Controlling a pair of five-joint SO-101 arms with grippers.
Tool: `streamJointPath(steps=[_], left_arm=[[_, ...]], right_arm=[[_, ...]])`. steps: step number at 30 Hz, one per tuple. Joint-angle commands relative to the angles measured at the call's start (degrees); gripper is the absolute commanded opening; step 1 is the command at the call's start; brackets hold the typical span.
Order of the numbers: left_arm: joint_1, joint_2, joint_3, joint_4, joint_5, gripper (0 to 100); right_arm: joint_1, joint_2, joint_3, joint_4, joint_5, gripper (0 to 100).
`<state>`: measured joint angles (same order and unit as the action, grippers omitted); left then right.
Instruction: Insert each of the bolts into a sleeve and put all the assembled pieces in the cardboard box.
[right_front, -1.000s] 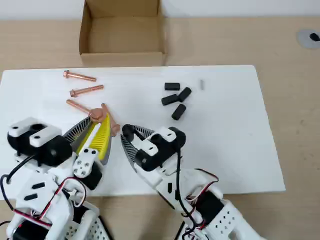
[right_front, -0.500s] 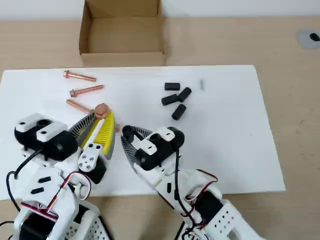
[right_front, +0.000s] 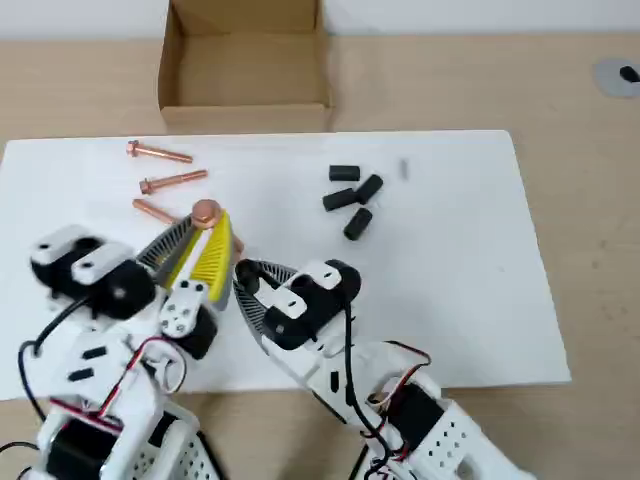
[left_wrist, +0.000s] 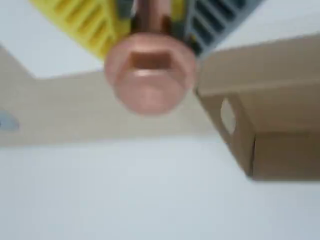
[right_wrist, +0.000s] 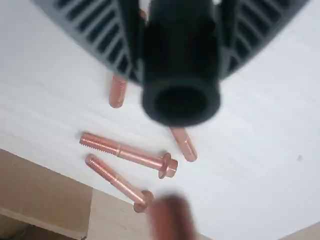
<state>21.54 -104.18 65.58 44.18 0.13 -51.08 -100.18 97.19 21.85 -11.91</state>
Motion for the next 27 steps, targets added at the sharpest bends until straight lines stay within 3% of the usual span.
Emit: streamJointPath(steps=[1, 8, 22, 27], left_arm=[[1.05, -0.31, 0.09, -0.26, 1.05, 0], [4.75, -0.31, 0.18, 2.90, 2.11, 0], [4.75, -0.31, -0.35, 6.77, 1.85, 0], [4.66, -0.31, 0.18, 6.86, -1.67, 0]], right_arm=[[-0.48, -1.10, -0.04, -0.26, -0.09, 0.9], [-0.40, -1.10, -0.04, -0.26, -0.09, 0.9], [-0.40, -1.10, -0.04, -0.26, -0.09, 0.9], [-0.40, -1.10, -0.04, -0.26, -0.09, 0.9]])
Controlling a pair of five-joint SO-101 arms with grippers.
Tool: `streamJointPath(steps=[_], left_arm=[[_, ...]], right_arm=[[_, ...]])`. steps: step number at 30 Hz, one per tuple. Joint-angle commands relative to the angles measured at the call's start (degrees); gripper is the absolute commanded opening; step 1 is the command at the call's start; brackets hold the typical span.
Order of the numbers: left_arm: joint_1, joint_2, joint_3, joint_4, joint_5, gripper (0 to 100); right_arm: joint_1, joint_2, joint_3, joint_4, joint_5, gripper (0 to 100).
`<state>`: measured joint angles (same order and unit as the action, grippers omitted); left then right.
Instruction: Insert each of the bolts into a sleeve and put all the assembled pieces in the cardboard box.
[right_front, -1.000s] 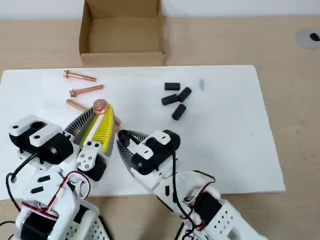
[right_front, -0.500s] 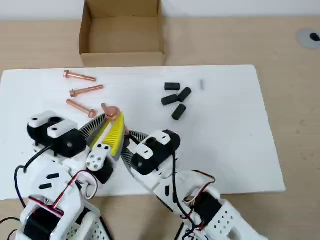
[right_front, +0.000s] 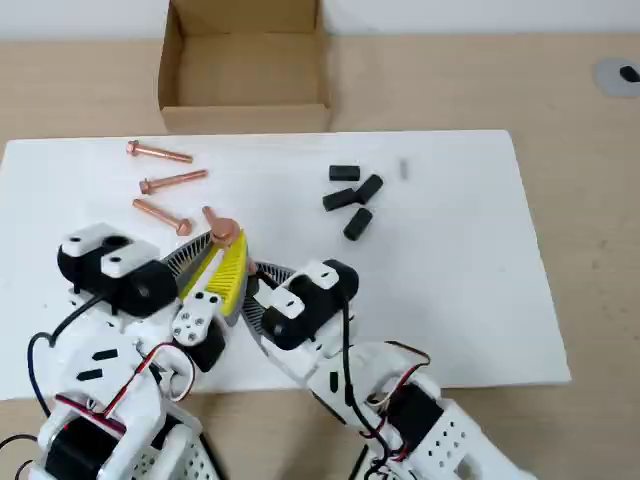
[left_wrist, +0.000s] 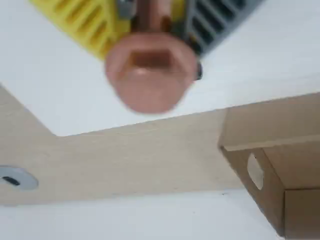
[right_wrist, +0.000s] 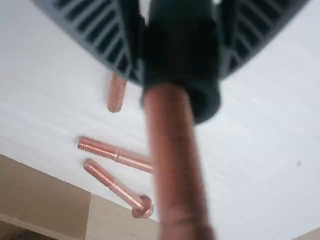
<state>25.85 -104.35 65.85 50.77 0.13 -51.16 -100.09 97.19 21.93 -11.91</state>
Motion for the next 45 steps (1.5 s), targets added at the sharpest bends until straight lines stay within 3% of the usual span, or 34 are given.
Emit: streamJointPath(steps=[1, 28, 41, 45], left_arm=[[0.35, -0.13, 0.18, 0.26, -1.76, 0], [0.35, -0.13, 3.34, 0.35, -4.92, 1], [0.44, -0.13, 3.25, 2.81, -4.84, 6], [0.70, -0.13, 2.81, 7.65, -4.92, 11]], right_arm=[[-0.31, -1.19, -0.04, -0.35, -0.09, 0.9], [-0.31, -1.19, -0.04, -0.35, -0.18, 0.9], [-0.31, -1.19, -0.22, -0.35, -0.18, 0.9], [-0.31, -1.19, -0.31, -0.35, -0.18, 0.9]])
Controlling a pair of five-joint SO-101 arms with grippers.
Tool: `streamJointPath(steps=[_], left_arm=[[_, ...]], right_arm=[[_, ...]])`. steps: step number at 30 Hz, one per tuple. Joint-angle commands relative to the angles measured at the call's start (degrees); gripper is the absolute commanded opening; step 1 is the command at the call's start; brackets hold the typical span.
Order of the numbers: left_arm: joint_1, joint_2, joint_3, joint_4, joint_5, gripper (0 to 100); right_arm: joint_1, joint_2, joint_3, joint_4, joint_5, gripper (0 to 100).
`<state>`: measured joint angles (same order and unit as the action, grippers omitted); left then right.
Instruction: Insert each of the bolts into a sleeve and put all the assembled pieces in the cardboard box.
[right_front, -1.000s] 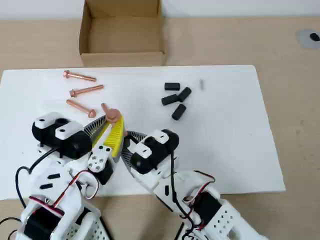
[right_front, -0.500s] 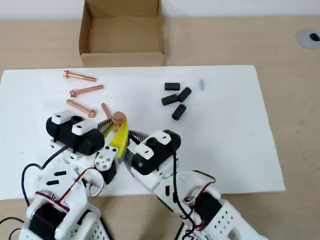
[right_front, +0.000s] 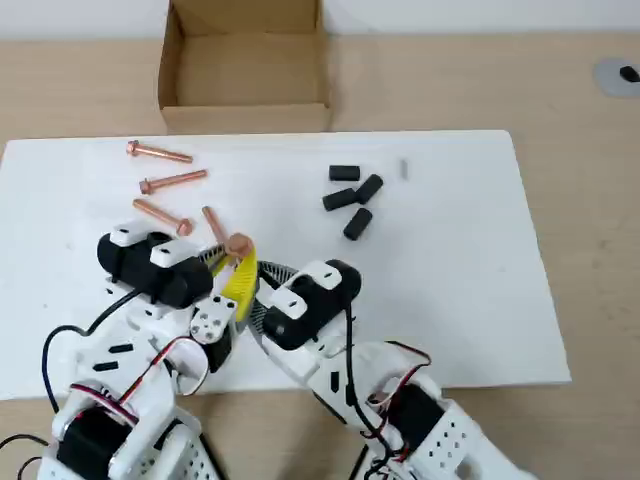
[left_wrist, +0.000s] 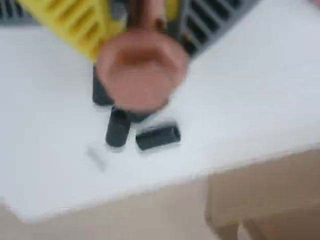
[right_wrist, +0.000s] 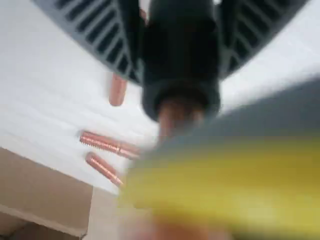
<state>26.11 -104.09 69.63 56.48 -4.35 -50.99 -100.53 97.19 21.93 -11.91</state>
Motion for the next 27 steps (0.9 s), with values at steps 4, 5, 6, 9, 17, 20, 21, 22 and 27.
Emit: streamJointPath(steps=[4, 5, 6, 9, 17, 20, 21, 22, 27], left_arm=[[0.26, -0.40, -1.05, 5.27, -0.44, 12], [0.26, -0.40, -1.05, 5.71, -0.44, 12], [0.26, -0.40, -0.97, 5.80, -0.44, 12], [0.26, -0.40, -0.97, 6.51, -0.35, 12], [0.18, -0.40, -0.53, 6.51, -0.44, 12], [0.18, -0.40, -0.88, 6.59, -0.44, 12], [0.18, -0.40, -1.05, 6.42, -0.18, 12], [0.18, -0.40, -1.05, 6.51, -0.09, 12], [0.18, -0.40, -1.05, 8.88, -0.09, 14]], right_arm=[[-0.48, -0.75, -0.31, -0.35, -0.26, 0.9], [-0.48, -0.75, -0.31, -0.35, -0.26, 0.9], [-0.40, -0.75, -0.40, -0.35, -0.26, 0.9], [-0.40, -0.75, -0.40, -0.35, -0.26, 0.9], [-0.40, -0.75, -0.40, -0.35, -0.26, 0.9], [-0.40, -0.75, -0.40, -0.35, -0.26, 0.9], [-0.40, -0.75, -0.40, -0.35, -0.26, 0.9], [-0.40, -0.75, -0.40, -0.35, -0.26, 0.9], [-0.31, -0.75, -0.40, -0.35, -0.26, 0.9]])
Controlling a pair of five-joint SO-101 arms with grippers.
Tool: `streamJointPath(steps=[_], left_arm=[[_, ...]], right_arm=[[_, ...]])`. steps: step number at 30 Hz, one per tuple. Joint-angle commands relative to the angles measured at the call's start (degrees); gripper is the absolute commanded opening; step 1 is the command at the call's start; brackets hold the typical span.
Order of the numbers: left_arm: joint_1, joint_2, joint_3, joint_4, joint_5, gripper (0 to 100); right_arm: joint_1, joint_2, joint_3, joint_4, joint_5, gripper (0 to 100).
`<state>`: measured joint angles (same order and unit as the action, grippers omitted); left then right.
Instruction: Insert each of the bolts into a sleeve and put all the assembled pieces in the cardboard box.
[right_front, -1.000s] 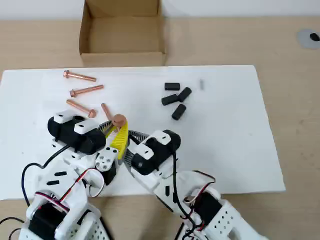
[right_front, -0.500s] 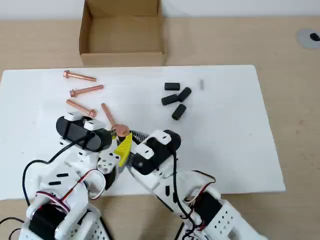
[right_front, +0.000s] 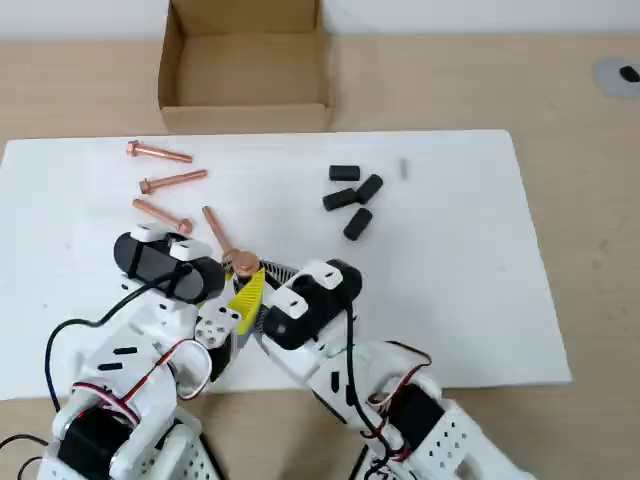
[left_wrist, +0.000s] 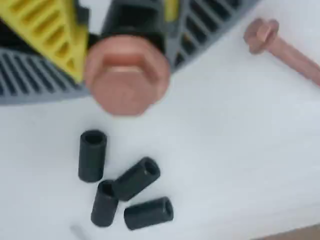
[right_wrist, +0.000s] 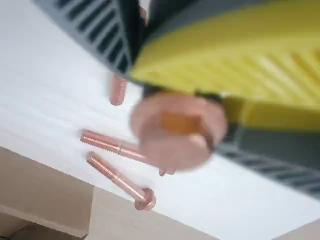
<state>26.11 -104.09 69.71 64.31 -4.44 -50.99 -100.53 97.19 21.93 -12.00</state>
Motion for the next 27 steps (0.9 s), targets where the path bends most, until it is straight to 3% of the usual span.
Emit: streamJointPath(steps=[1, 10, 17, 22, 27], left_arm=[[0.18, -0.40, -1.14, 2.20, 0.00, 15], [0.09, -0.40, -1.58, 5.63, -0.09, 16], [0.18, 0.66, -8.44, 6.95, 0.97, 16], [0.26, 5.32, -18.29, 9.14, 3.69, 16], [-0.79, 18.68, -29.80, 9.14, 3.69, 16]], right_arm=[[-0.31, -0.75, -0.40, -0.35, -0.18, 0.9], [-0.04, -0.66, -0.66, -1.93, 0.00, 0.9], [6.81, -0.04, -3.38, -2.55, 0.00, 0.9], [9.98, 0.04, -4.09, -2.90, 0.00, 0.9], [13.76, 5.23, -9.36, -3.08, 0.97, 0.9]])
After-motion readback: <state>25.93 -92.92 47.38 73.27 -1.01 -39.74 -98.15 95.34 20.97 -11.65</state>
